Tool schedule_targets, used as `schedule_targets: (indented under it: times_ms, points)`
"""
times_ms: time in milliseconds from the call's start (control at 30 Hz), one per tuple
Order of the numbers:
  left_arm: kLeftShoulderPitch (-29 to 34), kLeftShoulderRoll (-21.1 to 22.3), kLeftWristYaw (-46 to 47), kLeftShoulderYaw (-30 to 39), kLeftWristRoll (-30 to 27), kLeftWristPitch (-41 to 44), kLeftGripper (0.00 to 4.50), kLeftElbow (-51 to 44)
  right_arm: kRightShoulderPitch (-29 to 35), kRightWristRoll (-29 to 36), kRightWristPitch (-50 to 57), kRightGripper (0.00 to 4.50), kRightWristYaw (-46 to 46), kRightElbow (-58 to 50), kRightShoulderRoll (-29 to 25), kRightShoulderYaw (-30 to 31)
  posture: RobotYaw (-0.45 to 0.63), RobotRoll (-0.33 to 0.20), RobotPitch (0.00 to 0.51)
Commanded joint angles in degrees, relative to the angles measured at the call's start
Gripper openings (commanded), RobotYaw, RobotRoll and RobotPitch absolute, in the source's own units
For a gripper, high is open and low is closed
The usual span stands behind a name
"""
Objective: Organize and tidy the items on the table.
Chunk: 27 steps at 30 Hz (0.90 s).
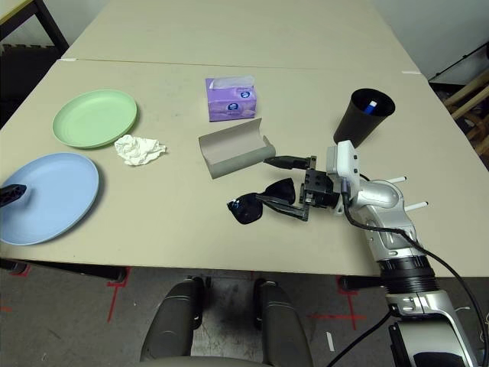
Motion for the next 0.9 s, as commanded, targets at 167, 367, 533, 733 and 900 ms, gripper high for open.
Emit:
schedule_targets:
  times_ms: [167, 367, 533, 733, 900]
  points:
    - [-0.5, 1.0, -0.9, -1.0, 0.9, -1.0, 0.03, 1.6, 0.2, -0.4, 0.6, 4.5, -0.9, -1.4, -0.1, 1.2, 0.17, 0.0, 0.176]
    - [-2.1, 0.6, -0.9, -1.4, 0.9, -1.6, 0.03, 1.7, 0.5, -0.5, 0.4, 4.5, -1.1, -1.3, -0.4, 1.3, 0.17, 0.0, 0.177]
    - [-3.8, 0.5, -1.2, -2.1, 0.8, -1.8, 0.03, 2.1, 0.6, -0.6, -0.1, 4.5, -1.0, -0.7, -0.4, 1.3, 0.17, 0.0, 0.177]
    - [-6.1, 0.0, -1.2, -2.1, 0.3, -1.6, 0.03, 3.3, 0.5, -0.9, -0.4, 4.5, -0.9, -0.3, -0.3, 1.3, 0.17, 0.0, 0.176]
    - [-6.8, -1.0, -1.4, -0.7, -1.6, 0.8, 0.03, 3.4, 0.5, -1.1, -0.5, 4.5, -1.1, -0.3, -0.2, 1.3, 0.17, 0.0, 0.176]
